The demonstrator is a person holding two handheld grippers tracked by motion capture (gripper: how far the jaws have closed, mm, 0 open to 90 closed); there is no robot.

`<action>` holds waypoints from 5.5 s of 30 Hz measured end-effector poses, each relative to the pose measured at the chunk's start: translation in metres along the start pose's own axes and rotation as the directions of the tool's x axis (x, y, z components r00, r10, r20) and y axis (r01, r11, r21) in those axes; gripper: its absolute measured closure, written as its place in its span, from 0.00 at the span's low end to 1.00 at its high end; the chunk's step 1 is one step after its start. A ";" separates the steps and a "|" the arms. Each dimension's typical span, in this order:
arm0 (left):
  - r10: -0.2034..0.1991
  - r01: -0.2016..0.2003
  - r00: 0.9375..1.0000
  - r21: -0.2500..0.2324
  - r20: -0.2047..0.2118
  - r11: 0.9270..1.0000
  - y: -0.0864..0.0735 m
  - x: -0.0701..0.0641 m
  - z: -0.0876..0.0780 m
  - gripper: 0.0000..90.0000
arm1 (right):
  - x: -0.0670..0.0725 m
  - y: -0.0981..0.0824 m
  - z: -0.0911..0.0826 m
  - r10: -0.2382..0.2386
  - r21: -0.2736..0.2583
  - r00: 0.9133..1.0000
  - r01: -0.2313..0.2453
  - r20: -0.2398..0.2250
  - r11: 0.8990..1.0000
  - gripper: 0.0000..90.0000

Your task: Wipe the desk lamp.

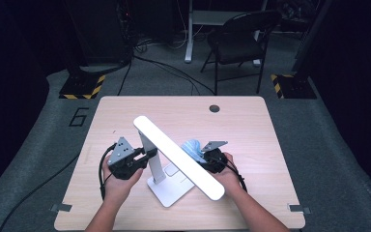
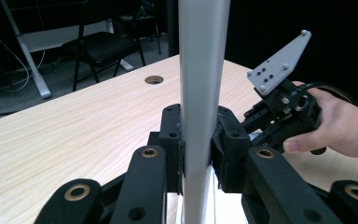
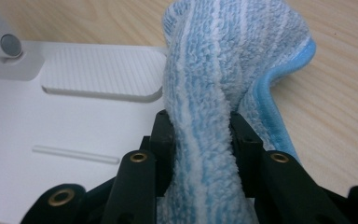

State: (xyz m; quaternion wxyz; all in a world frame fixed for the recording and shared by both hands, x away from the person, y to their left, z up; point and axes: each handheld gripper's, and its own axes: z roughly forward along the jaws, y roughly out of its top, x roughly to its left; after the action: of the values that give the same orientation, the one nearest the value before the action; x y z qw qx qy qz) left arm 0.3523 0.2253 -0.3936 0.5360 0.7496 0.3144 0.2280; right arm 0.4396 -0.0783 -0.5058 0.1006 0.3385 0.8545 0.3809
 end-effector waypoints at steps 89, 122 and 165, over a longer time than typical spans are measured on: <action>-0.015 0.016 0.999 -0.010 0.034 1.000 -0.001 0.005 0.000 0.85 | 0.002 0.006 0.000 0.087 -0.004 0.996 -0.087 0.011 0.996 0.75; -0.060 0.059 0.998 -0.020 -0.018 0.998 0.004 0.003 0.018 0.85 | 0.024 -0.030 -0.061 0.101 -0.105 0.993 -0.095 0.059 0.990 0.74; -0.025 0.021 0.980 0.020 0.197 1.000 0.003 -0.002 0.019 0.68 | 0.017 -0.012 -0.022 0.071 -0.042 0.985 -0.065 0.157 0.997 0.73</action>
State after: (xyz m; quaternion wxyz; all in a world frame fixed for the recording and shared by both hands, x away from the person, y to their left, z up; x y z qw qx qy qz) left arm 0.3643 0.2109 -0.3965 0.5603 0.7696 0.2704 0.1437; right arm 0.4111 -0.0858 -0.4982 0.1613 0.3948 0.8246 0.3717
